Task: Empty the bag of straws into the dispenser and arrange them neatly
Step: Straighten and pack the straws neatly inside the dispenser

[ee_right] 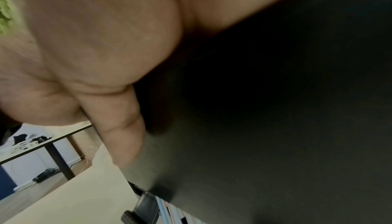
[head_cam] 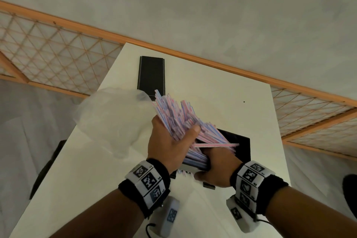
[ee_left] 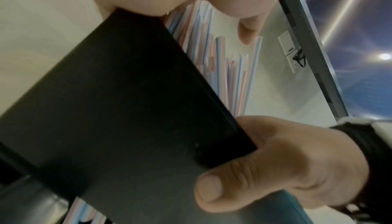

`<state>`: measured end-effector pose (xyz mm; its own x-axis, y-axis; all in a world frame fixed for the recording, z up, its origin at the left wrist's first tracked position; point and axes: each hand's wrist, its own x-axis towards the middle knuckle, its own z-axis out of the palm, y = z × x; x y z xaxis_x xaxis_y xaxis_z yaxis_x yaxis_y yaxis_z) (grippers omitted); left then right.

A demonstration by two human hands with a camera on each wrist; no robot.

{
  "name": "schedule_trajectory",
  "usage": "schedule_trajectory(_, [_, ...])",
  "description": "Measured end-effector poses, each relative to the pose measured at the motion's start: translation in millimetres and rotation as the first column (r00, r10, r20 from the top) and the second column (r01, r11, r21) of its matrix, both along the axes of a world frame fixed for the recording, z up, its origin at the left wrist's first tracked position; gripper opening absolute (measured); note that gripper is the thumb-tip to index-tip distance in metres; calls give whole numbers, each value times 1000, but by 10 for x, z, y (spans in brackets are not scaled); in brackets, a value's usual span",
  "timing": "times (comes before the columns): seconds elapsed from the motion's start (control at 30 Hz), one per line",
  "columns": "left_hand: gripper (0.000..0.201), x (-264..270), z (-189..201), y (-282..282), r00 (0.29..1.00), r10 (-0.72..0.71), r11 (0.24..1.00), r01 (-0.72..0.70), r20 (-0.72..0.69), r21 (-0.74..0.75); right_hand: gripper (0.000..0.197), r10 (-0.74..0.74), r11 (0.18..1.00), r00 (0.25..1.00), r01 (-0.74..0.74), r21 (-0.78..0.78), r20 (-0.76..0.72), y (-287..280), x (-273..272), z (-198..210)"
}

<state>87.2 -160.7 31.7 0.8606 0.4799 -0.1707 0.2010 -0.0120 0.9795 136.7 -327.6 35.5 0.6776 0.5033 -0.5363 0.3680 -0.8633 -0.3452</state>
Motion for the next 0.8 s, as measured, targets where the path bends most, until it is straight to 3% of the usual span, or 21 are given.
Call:
schedule_trajectory(0.1, [90, -11, -8, -20, 1000, -4, 1000, 4, -14, 14, 69, 114, 991, 990, -107, -86, 83, 46, 33, -18])
schedule_trajectory(0.27, [87, -22, 18, -31, 1000, 11, 1000, -11, -23, 15, 47, 130, 976, 991, -132, -171, -24, 60, 85, 5])
schedule_trajectory(0.43, [88, -30, 16, -32, 1000, 6, 999, -5, -23, 37, 79, 118, 986, 992, -122, -110, -50, 83, 87, 45])
schedule_trajectory(0.63, [76, -23, 15, 0, 999, 15, 1000, -15, -41, 2, 87, 29, 999, 998, -31, -37, -50, 84, 111, 72])
schedule_trajectory(0.8, [69, -9, 8, 18, 999, 16, 1000, -17, -39, -12, 56, 84, 996, 995, -82, 33, -45, -50, 38, 256])
